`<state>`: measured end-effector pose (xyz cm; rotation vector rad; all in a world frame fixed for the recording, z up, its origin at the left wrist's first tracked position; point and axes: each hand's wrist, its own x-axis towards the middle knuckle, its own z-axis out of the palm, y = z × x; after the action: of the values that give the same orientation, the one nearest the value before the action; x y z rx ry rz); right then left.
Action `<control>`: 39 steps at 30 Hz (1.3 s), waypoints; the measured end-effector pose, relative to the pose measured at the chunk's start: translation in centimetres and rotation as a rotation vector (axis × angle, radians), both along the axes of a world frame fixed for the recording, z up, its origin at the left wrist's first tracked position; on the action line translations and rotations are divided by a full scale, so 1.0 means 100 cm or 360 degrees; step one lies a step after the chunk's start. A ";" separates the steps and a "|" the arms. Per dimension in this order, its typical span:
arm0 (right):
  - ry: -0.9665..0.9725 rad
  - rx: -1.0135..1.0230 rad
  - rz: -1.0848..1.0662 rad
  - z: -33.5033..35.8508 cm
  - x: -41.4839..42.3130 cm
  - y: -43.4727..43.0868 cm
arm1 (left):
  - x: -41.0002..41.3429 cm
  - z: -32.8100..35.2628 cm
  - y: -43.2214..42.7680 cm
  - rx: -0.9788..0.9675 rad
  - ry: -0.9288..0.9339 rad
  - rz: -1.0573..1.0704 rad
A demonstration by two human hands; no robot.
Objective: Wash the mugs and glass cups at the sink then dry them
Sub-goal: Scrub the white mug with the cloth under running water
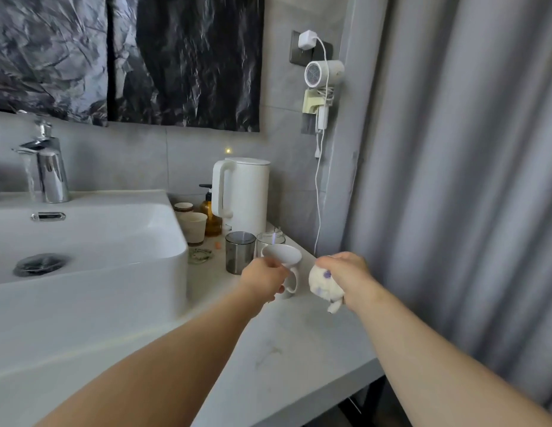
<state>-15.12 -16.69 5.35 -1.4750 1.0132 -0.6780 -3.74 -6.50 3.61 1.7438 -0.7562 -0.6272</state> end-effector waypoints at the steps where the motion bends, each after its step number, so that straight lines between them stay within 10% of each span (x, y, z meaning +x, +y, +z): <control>1: -0.0010 0.0021 0.0001 -0.006 -0.002 -0.003 | -0.003 -0.004 -0.005 0.0017 0.0032 0.0015; 14: -0.0036 0.0173 -0.0036 -0.044 0.003 -0.040 | -0.013 -0.032 -0.052 -0.0061 0.0533 0.0037; 39: -0.0156 -0.0114 0.0173 0.041 0.058 0.030 | 0.047 0.050 0.022 -0.0467 0.0438 0.0230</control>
<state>-9.30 -13.72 9.41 -1.5322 0.8349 -0.7071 0.95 -4.28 8.57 1.3940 -0.4978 -0.6087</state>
